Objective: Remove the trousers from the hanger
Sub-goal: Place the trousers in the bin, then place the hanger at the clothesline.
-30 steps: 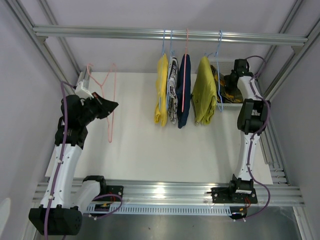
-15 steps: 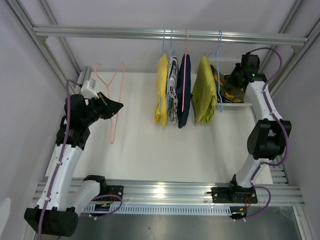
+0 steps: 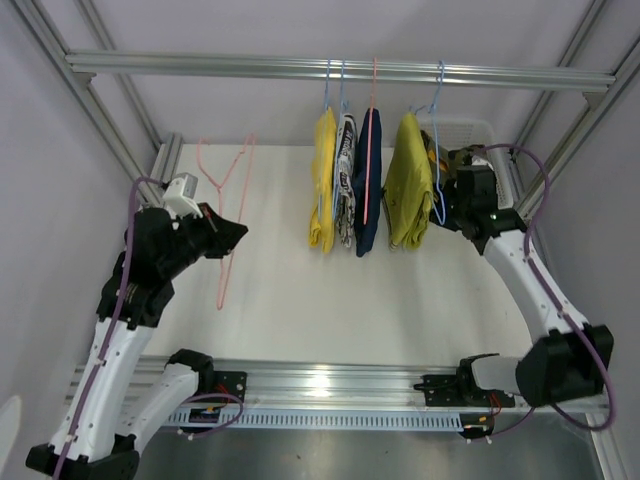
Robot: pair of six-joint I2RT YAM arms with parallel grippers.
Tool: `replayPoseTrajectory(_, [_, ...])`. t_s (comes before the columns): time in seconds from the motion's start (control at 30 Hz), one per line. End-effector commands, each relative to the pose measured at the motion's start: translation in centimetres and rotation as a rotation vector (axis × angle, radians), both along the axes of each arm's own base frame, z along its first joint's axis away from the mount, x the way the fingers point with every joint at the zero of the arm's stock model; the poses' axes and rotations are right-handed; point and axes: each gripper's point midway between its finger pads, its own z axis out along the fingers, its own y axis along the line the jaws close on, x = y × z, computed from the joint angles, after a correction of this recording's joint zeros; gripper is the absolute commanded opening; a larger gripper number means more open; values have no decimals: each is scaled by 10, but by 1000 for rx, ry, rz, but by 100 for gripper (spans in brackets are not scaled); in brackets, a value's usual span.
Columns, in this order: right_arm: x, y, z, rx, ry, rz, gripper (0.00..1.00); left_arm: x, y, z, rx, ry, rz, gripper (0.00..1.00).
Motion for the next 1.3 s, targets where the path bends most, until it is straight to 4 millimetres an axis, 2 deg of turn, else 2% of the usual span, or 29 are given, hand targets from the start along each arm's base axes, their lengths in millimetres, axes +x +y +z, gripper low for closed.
replayPoseTrajectory(0.0, [-25,6,47,-24,-151,-4,24,-20,12,11,48,-47,20,1])
replayPoseTrajectory(0.03, [-34,9,47,-29,-153,2,24,-25,14,17,51,-63,18,1])
replayPoseTrajectory(0.07, [-45,21,52,-18,-169,32,25,-32,18,16,64,-61,22,1])
replayPoseTrajectory(0.1, [-58,21,66,-12,-212,26,25,-36,20,24,68,-77,28,1])
replayPoseTrajectory(0.17, [-75,26,71,-6,-234,42,26,-40,24,24,85,-75,39,1])
replayPoseTrajectory(0.2, [-91,34,80,10,-264,73,26,-42,27,26,95,-72,49,1])
replayPoseTrajectory(0.27, [-105,29,78,-24,-272,46,26,-43,29,31,100,-73,55,1])
replayPoseTrajectory(0.3, [-114,29,84,-32,-303,43,26,-42,29,37,100,-73,57,1])
replayPoseTrajectory(0.37, [-121,24,82,-56,-321,17,25,-38,28,43,99,-72,61,1])
replayPoseTrajectory(0.4, [-122,19,75,-86,-336,-13,25,-32,27,44,101,-63,63,1])
replayPoseTrajectory(0.43, [-130,26,81,-68,-382,30,26,-28,27,55,90,-88,71,1])
replayPoseTrajectory(0.47, [-132,28,84,-53,-415,36,26,-24,26,58,87,-92,71,1])
replayPoseTrajectory(0.5, [-134,26,78,-62,-422,31,26,-20,25,61,84,-95,72,1])
replayPoseTrajectory(0.53, [-141,28,85,-44,-455,57,26,-12,21,62,80,-89,64,0])
replayPoseTrajectory(0.57, [-143,28,86,-47,-463,64,27,-9,19,70,70,-105,60,1])
replayPoseTrajectory(0.7, [-147,21,88,-89,-450,69,28,10,8,82,45,-102,37,1])
replayPoseTrajectory(0.73, [-149,20,90,-98,-452,76,29,19,6,78,51,-78,40,1])
replayPoseTrajectory(0.8, [-153,19,94,-97,-457,87,29,28,6,87,52,-92,52,0])
replayPoseTrajectory(0.87, [-156,19,99,-90,-470,109,29,43,3,83,60,-65,54,1])
replayPoseTrajectory(0.9, [-158,20,99,-86,-468,124,29,46,2,95,55,-88,56,1])
replayPoseTrajectory(0.97, [-160,20,102,-90,-469,142,29,60,-1,96,59,-76,57,1])
replayPoseTrajectory(1.0, [-162,20,104,-90,-473,153,30,64,-1,103,62,-87,60,1])
replayPoseTrajectory(1.07, [-163,19,113,-88,-489,160,30,73,-2,109,65,-90,70,1])
replayPoseTrajectory(1.1, [-163,19,115,-96,-496,171,31,82,-4,105,72,-71,71,1])
replayPoseTrajectory(1.13, [-163,19,118,-97,-502,172,31,85,-4,119,66,-98,73,1])
replayPoseTrajectory(1.2, [-162,20,125,-104,-515,179,32,98,-7,113,73,-74,78,1])
replayPoseTrajectory(1.23, [-162,20,126,-110,-512,187,32,101,-7,124,68,-97,79,0])
replayPoseTrajectory(1.27, [-162,19,128,-115,-512,184,32,105,-8,121,71,-87,80,1])
